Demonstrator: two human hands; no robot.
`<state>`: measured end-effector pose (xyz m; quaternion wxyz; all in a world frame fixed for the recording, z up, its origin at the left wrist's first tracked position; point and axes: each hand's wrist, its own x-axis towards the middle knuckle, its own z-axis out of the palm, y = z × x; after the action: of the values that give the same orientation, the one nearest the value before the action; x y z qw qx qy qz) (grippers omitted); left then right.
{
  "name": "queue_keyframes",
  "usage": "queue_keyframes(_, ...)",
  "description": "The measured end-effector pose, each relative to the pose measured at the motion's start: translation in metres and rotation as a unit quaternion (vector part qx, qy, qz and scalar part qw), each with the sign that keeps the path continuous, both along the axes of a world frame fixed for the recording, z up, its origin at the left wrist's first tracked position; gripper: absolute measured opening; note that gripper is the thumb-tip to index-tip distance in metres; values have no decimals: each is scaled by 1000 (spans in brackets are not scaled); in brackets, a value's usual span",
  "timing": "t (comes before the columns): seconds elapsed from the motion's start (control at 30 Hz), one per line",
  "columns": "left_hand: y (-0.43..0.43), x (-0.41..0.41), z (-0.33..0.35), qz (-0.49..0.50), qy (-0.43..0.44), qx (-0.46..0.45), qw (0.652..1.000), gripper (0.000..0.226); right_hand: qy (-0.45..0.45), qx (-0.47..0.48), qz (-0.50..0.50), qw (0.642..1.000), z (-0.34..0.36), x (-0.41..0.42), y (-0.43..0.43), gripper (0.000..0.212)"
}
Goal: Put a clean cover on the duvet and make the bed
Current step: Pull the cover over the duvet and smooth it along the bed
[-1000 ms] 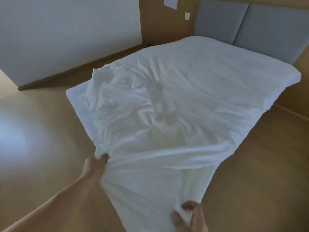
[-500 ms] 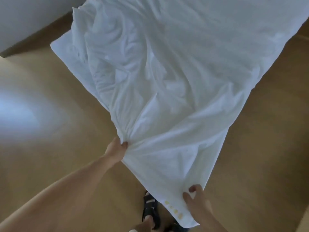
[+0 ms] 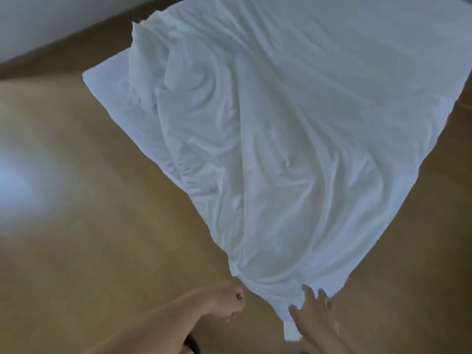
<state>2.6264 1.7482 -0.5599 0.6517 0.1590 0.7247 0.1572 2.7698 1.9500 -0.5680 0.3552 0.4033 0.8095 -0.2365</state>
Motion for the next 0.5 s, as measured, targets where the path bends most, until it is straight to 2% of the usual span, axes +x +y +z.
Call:
queue_keyframes(0.13,-88,-96,20,103,82,-7,991,13,83,-23,42,995,9,-100,-76,66)
queue_keyframes(0.3,-167,-234,54,188,242,-66,950,13,188,-33,70,979,28,-214,-142,67)
queue_keyframes(0.4,-170,-303,78,283,256,-33,924,13,261,-22,90,961,50,-283,-154,69)
queue_keyframes(0.5,-160,-373,95,322,258,-8,911,10,312,-15,89,946,73,-353,-153,74)
